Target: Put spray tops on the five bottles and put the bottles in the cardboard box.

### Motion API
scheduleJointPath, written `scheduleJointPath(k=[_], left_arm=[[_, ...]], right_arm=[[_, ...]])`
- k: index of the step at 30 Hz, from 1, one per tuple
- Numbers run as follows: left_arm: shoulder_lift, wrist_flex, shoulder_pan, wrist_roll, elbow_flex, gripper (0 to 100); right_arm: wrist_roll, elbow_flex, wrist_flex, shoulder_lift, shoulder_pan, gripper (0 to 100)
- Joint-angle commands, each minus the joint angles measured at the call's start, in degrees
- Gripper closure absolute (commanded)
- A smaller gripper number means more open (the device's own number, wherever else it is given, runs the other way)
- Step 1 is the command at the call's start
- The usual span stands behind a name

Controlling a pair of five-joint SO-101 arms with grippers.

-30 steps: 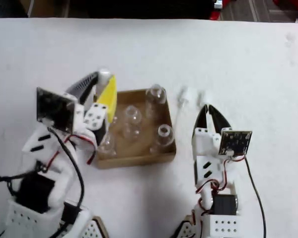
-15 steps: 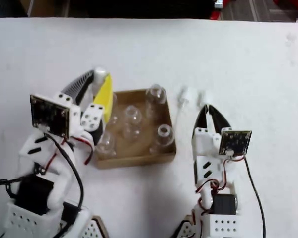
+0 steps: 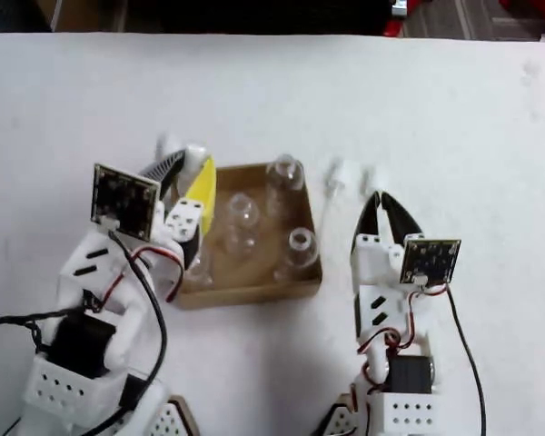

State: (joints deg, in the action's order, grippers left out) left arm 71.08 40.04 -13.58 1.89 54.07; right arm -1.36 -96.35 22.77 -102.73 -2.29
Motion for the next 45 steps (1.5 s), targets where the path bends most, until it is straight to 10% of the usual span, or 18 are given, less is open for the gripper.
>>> scheduleJointPath(k=[1, 16, 38, 45], left_arm=[[3.0, 0.6, 0.4, 2.9, -0.3, 98], [35.2, -10.4, 0.9, 2.9, 32.5, 98], [33.4, 2.9, 0.9, 3.3, 30.9, 97], [33.4, 5.6, 1.3, 4.7, 30.9, 77]], right_arm=[[0.1, -0.5, 0.1, -0.4, -0.3, 98.0], [0.1, -0.5, 0.2, -0.4, -0.3, 98.0], [0.1, -0.5, 0.3, -0.4, -0.3, 98.0], [0.1, -0.5, 0.3, -0.4, -0.3, 98.0]])
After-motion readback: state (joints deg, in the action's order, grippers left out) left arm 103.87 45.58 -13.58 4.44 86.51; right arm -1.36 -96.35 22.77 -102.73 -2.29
